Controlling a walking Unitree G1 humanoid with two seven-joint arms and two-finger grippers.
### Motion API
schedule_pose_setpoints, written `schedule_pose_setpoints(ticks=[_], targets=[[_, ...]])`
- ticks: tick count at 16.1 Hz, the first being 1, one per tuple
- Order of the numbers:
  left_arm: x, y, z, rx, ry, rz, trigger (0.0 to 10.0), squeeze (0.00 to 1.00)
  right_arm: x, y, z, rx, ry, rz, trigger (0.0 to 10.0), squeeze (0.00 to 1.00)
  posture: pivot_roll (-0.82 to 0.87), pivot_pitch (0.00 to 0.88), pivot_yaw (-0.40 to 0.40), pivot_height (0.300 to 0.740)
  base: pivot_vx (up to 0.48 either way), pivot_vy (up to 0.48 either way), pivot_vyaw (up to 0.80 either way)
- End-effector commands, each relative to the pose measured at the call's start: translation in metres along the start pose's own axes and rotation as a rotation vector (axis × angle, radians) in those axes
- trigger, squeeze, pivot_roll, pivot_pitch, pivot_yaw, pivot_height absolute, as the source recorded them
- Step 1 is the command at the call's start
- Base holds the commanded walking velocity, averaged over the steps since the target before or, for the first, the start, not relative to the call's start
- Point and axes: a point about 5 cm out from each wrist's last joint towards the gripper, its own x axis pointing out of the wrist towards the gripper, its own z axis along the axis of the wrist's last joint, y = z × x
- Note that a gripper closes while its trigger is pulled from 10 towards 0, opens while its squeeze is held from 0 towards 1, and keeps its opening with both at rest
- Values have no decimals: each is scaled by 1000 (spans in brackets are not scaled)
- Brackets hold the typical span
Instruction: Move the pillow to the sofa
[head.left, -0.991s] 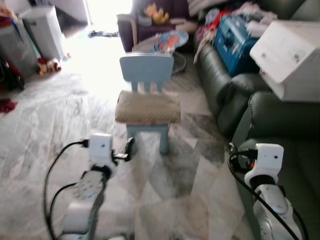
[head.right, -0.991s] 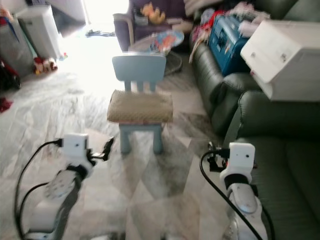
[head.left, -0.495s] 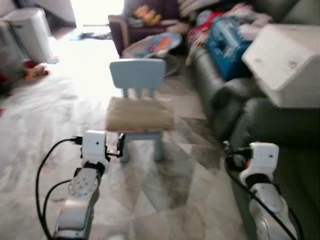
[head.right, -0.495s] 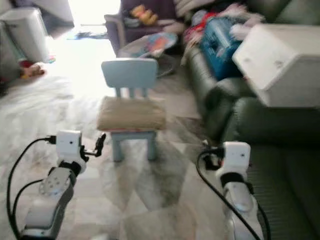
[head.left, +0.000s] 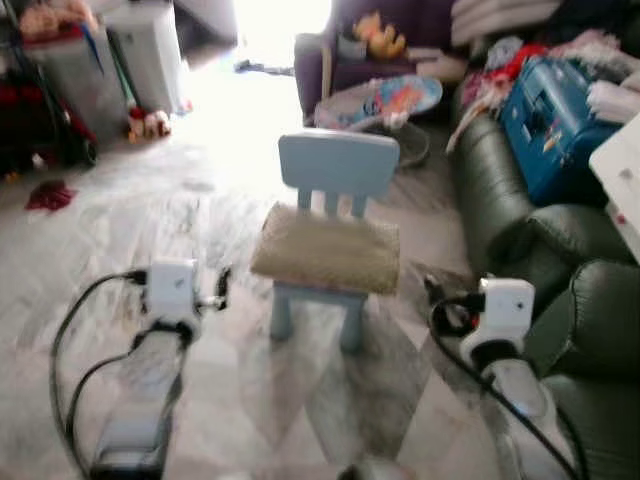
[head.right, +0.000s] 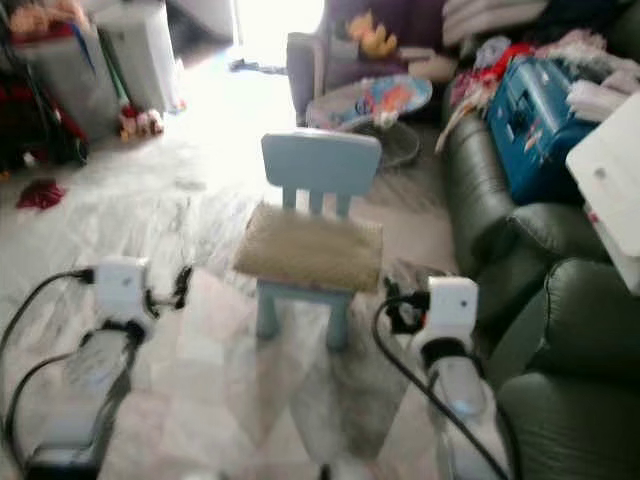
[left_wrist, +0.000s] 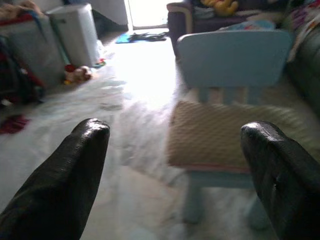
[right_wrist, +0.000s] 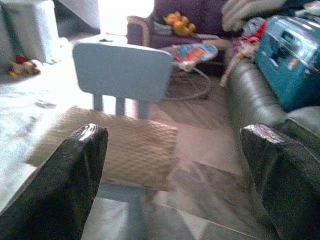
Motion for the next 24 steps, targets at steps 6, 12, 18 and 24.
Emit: schedule_pose_setpoints(ticks=[6,12,18,24], targets=[[5,6,1,16,1,-1,10000,0,8,-1,6,13,-19,-29,10000,0,-14,0,-25,740,436,0,0],[6,7,-1,12,10,-4,10000,0,8,-4,3,18,-8,-48,10000,0,-18,0,-23,740,406,215,-446],[9,5,-2,12,24,-14,10000,0,10,-4,3,13,-4,-59,10000,0,-22,0,-21,740,336,342,0],[9,3,-3,20,35,-8,10000,0,8,-3,-1,9,8,-59,10000,0,-17,0,-20,740,316,362,0]])
